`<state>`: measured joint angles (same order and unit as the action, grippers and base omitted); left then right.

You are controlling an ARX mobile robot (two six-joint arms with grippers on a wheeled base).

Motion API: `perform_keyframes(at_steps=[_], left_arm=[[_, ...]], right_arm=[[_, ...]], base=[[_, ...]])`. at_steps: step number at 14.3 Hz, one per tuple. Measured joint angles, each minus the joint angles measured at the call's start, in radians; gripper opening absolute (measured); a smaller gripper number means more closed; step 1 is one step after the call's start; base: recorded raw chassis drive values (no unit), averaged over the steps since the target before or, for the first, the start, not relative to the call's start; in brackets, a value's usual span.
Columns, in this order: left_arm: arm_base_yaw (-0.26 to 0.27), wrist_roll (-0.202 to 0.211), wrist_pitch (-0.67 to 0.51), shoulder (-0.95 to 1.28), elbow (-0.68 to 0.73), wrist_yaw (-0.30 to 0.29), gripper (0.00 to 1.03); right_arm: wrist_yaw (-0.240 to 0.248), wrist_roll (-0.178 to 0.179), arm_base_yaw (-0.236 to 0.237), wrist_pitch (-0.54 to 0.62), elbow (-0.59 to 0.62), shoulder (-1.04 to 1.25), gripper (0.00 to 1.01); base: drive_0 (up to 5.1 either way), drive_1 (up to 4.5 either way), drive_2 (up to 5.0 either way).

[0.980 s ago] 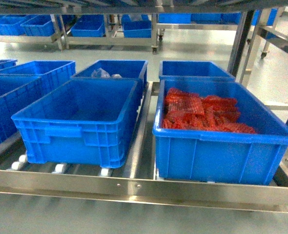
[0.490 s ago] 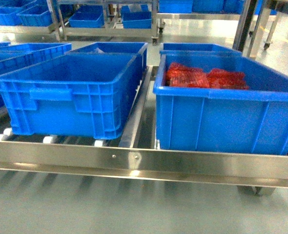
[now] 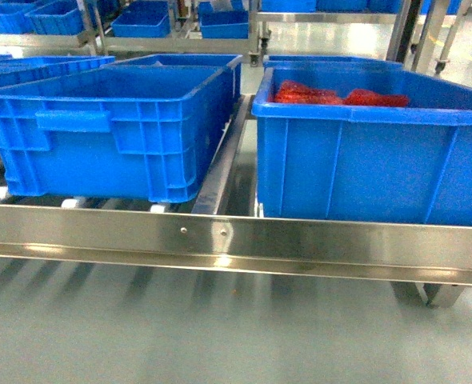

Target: Pick blue part to blue bin on bottom shelf

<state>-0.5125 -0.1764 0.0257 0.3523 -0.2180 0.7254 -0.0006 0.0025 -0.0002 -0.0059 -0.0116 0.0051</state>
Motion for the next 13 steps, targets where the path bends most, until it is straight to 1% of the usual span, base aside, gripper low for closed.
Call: perform_keyframes(at_steps=[13], left_arm=[[0.0, 0.0, 0.0, 0.0, 0.0, 0.0, 0.44]], right_arm=[[0.0, 0.0, 0.0, 0.0, 0.0, 0.0, 0.98]], base=[[0.0, 0.0, 0.0]])
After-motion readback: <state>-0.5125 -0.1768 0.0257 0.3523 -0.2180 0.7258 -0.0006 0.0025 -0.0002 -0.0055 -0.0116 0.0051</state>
